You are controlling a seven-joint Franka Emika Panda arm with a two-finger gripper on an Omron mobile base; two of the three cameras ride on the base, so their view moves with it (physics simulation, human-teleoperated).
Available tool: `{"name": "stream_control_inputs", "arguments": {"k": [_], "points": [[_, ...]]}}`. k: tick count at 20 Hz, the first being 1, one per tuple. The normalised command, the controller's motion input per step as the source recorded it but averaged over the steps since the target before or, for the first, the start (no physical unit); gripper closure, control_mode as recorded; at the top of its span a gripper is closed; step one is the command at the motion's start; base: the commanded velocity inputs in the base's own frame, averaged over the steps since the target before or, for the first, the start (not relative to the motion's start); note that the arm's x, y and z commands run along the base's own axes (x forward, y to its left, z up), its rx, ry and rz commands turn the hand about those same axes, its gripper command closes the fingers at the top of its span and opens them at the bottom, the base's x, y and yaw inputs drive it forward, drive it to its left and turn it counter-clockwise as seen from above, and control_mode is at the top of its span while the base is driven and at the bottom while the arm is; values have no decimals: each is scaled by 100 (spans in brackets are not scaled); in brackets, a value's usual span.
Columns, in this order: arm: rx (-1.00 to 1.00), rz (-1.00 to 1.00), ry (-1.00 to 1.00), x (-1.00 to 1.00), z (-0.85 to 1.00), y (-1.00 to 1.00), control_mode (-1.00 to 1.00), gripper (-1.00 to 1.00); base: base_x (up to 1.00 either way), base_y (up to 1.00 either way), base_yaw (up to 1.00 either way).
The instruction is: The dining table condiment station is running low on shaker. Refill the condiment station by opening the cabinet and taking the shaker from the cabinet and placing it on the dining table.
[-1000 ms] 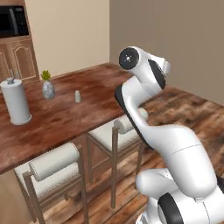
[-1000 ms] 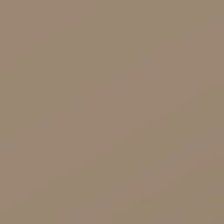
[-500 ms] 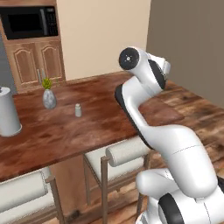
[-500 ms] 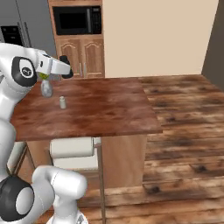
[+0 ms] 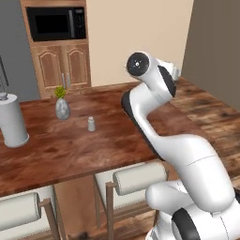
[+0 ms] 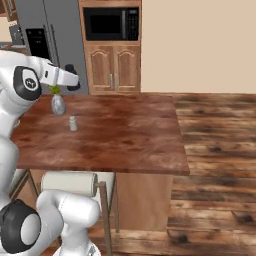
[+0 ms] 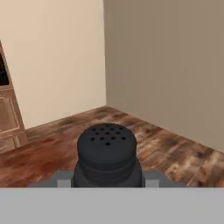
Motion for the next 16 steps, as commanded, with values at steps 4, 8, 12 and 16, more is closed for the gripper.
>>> {"name": "stream_control_inputs", "arguments": {"k": [4,8,12,16], "points": [[0,70,-6,9,-72,0,-100,100,0,0,0],[0,84,-1,57,-63,-20,-100,100,0,0,0],[0,84,0,77,-51,-15,-100,100,0,0,0],[0,81,-2,84,-55,-9,-100,100,0,0,0]]}}
